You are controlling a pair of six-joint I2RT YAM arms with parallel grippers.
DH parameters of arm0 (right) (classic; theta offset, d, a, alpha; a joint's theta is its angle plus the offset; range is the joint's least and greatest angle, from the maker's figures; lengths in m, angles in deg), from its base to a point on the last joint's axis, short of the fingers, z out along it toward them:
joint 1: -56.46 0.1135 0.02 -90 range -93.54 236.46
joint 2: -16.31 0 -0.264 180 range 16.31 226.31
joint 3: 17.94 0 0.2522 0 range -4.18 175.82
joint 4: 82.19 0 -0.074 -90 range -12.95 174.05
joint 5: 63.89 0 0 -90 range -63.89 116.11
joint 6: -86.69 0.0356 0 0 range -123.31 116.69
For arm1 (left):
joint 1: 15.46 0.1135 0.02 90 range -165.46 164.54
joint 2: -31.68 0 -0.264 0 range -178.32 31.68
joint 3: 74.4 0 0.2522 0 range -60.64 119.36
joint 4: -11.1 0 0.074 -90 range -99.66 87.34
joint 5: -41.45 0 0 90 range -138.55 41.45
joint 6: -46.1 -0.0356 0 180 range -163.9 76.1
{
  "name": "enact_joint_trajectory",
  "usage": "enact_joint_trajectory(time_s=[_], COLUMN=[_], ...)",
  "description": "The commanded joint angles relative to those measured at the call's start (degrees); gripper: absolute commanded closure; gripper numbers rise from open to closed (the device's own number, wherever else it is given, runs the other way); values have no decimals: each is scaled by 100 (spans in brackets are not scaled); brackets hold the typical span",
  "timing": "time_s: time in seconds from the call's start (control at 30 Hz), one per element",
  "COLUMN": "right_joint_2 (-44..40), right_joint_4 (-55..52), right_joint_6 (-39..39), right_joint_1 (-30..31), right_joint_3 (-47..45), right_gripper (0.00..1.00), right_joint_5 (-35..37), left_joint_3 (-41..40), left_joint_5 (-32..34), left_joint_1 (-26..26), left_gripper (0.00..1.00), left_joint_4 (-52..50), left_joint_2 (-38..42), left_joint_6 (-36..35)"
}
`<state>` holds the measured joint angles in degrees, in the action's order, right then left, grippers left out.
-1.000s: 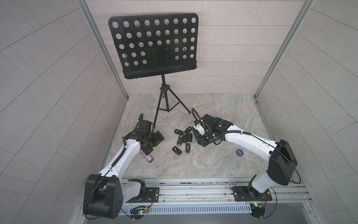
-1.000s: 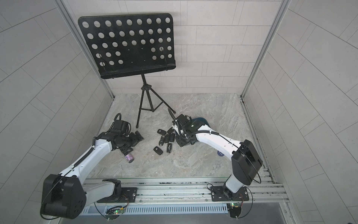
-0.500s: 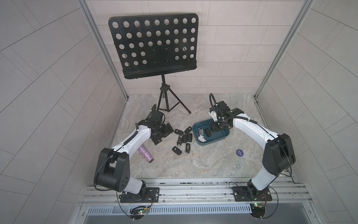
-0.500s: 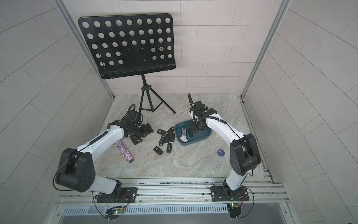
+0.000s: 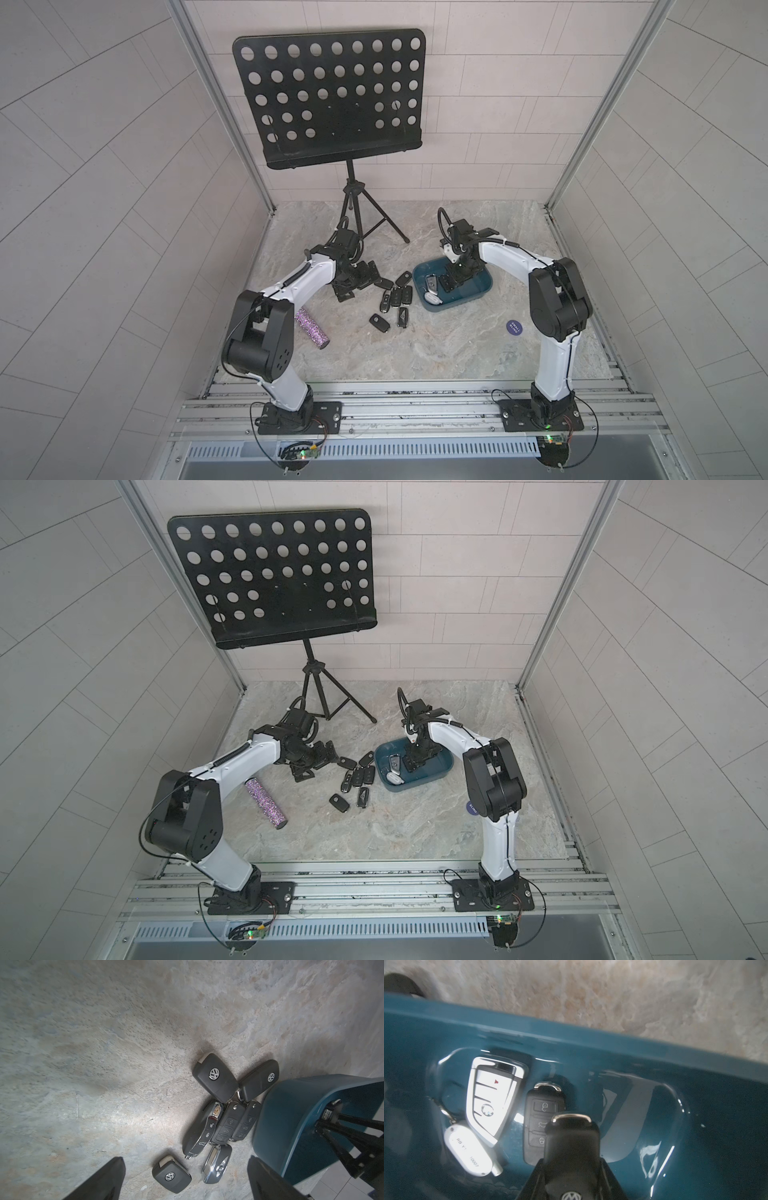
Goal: Place the car key into the storage box
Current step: Place the car key in the storage box.
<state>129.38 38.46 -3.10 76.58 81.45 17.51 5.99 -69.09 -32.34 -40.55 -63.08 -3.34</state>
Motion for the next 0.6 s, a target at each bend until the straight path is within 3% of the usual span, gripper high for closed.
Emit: enact_joint_trajectory(time_s=[0.0, 0.57], right_joint_2=[39, 456], right_joint_4=[-206, 53], right_joint_6=[-247, -129], right_joint_1=[-77, -126], right_joint_3=[89, 222], right_gripper=[65, 62], right_joint_5=[317, 232], left_joint_3=[179, 290], left_joint_5=[-110, -11], left_joint_1=[-6, 0], left_gripper=[0, 0], left_joint_4=[-219, -378], left_joint_2=[-102, -178], left_joint_6=[-250, -367])
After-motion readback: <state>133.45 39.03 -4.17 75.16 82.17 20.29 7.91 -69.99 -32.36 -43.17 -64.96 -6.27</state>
